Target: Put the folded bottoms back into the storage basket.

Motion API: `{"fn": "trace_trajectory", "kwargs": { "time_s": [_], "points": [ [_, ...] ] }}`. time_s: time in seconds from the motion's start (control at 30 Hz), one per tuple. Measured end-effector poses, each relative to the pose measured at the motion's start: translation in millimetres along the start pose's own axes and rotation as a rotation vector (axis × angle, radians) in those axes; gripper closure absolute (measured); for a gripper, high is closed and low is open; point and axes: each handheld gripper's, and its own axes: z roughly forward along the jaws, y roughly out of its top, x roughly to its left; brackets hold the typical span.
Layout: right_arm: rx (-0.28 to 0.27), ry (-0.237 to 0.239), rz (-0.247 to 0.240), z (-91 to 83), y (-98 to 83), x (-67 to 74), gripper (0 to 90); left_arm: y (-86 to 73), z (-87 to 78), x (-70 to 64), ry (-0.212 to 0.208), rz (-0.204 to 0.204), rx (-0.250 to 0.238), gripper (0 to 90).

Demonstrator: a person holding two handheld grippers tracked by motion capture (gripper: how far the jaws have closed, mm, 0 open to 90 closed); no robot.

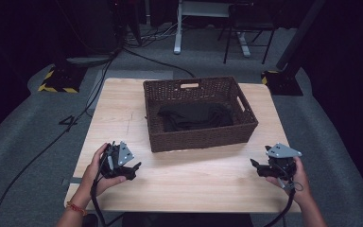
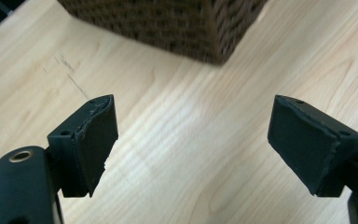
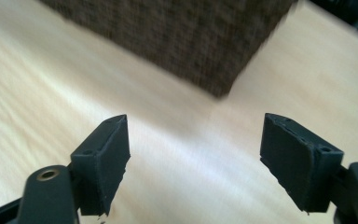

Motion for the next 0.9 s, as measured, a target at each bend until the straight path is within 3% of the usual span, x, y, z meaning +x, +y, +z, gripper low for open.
{"fn": "trace_trajectory", "kwargs": {
  "time_s": [0.47,0.63,0.8,0.9],
  "points": [
    [0.031,0.025,0.188,-4.1,-62.3,-23.0,22.9,-44.1,8.7,11.2,-0.037,-0.140,0.036,16.7],
    [0.030,0.044,0.253,-0.8,-76.9,-28.0,22.8,-55.2,14.0,13.4,-0.072,-0.186,0.034,16.7],
    [0.026,0.053,0.278,2.7,-84.4,-29.3,20.3,-66.3,16.6,19.5,-0.128,-0.294,-0.007,16.7],
    [0.020,0.048,0.282,3.4,-85.3,-28.7,19.2,-67.7,16.2,21.1,-0.136,-0.300,-0.005,16.5]
  ]
}}
